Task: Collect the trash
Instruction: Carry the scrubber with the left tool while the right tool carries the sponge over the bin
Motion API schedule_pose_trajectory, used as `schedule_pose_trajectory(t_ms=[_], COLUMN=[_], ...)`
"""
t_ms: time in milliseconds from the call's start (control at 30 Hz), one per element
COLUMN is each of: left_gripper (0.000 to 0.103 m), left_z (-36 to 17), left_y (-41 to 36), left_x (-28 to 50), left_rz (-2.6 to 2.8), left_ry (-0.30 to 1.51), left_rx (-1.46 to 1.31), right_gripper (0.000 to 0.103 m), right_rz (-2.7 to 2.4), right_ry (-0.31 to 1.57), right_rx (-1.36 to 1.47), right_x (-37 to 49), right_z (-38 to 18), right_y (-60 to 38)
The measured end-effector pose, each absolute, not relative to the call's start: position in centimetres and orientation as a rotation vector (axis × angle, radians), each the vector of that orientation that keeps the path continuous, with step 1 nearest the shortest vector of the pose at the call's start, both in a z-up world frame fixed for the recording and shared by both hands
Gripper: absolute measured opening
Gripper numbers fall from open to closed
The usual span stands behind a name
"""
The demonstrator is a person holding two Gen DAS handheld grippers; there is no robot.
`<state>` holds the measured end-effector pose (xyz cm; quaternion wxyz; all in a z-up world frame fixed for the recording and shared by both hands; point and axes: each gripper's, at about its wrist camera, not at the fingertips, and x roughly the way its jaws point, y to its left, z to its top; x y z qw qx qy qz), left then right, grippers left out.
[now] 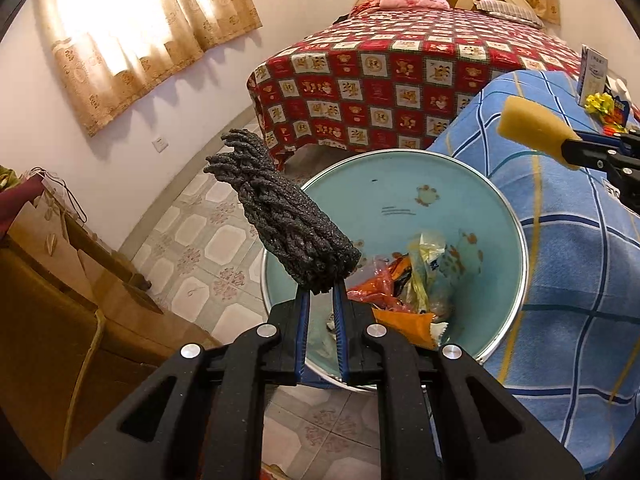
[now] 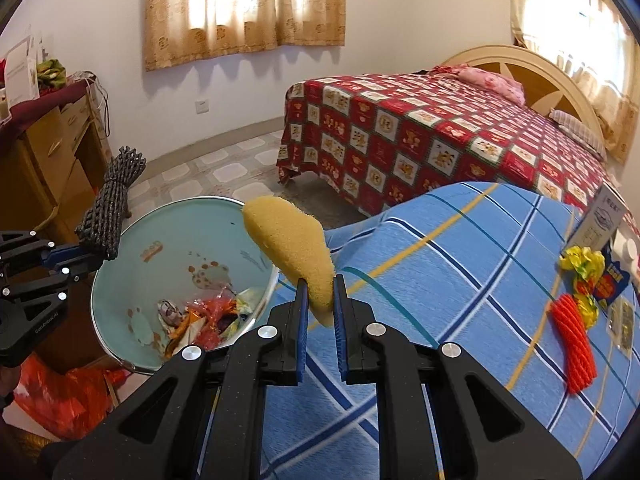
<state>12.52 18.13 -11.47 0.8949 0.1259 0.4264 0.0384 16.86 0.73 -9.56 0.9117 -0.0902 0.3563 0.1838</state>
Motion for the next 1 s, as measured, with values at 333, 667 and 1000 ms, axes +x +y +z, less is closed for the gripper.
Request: schedule_pose_trajectory(t_ms=[333,667,1000], left_gripper=[0.012,0.012,0.012], left_z=[-11.3,-11.1,-11.1], left_y=[18.8,18.9,18.9], left_x=[12.7,12.8,12.8], left_rz=[0.085,0.084,0.084], left_ry=[0.880,0.879,0.877], left_rx=[0.251,0.244,0.242], right_gripper=[0.012,0.012,0.013], right_rz=[0.407,0.418,0.420], right_ry=[0.736,0.731,0.730], right_rx=[-0.209,-0.219,-0.222], right_x=[17.4,17.6,17.6], right_z=[-9.6,-9.4,-9.4], right_y=[2.8,3.6,3.7])
